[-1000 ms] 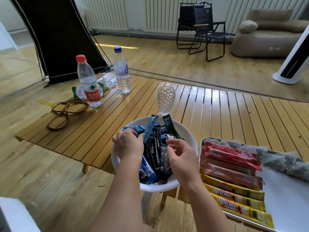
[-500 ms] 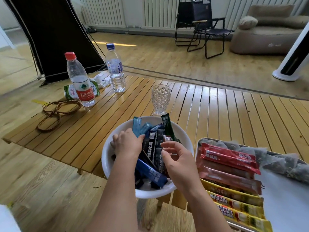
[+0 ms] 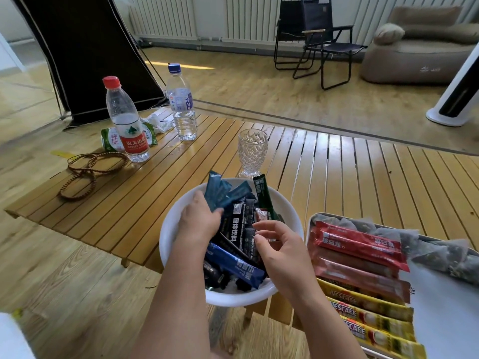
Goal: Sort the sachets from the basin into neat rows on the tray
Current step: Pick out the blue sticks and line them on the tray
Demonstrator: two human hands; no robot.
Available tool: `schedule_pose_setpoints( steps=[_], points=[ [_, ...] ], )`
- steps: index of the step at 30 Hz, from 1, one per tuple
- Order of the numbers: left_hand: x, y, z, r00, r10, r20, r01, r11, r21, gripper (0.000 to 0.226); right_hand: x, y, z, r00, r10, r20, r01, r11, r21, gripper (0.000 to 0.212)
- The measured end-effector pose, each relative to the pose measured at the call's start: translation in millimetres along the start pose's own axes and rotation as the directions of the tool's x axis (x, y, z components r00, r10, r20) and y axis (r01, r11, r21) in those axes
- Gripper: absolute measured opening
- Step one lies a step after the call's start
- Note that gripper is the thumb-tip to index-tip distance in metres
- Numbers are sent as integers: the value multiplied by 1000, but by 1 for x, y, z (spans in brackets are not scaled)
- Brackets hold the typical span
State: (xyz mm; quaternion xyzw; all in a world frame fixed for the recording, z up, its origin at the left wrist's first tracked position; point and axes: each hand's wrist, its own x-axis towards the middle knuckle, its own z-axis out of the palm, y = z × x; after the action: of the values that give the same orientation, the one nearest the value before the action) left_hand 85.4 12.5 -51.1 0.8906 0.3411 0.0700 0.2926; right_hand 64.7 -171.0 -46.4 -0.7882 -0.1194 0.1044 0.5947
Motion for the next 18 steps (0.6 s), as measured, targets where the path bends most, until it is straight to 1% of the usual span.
schedule_pose_setpoints(
  steps=[2, 3, 7, 10, 13, 16, 18],
  points=[
    [0, -3, 0, 998, 8, 68, -19, 986, 164, 55, 0, 0, 0, 1000, 3, 3, -3, 1000, -2, 16],
    [0, -4, 0, 996, 10, 92, -27, 981, 190, 60, 0, 0, 0, 1000, 4, 5, -4, 1000, -6, 16],
    [-1, -7, -2, 985, 27, 172, -60, 981, 187, 73, 0, 0, 1, 1000, -2, 6, 3, 999, -33, 15],
    [-1, -7, -2, 986, 35, 164, -65, 981, 181, 75, -1, 0, 1, 1000, -1, 9, 2, 999, -43, 15],
    [1, -8, 2, 992, 21, 127, -40, 988, 152, 61, 0, 0, 3, 1000, 3, 14, -3, 998, -59, 15],
    [3, -9, 5, 998, 29, 63, -33, 998, 57, 37, -1, 0, 4, 1000, -1, 14, 2, 996, -90, 14],
    [2, -8, 4, 999, 41, 9, -41, 999, 35, 23, -1, 0, 4, 1000, 0, 15, 2, 995, -95, 14]
  ],
)
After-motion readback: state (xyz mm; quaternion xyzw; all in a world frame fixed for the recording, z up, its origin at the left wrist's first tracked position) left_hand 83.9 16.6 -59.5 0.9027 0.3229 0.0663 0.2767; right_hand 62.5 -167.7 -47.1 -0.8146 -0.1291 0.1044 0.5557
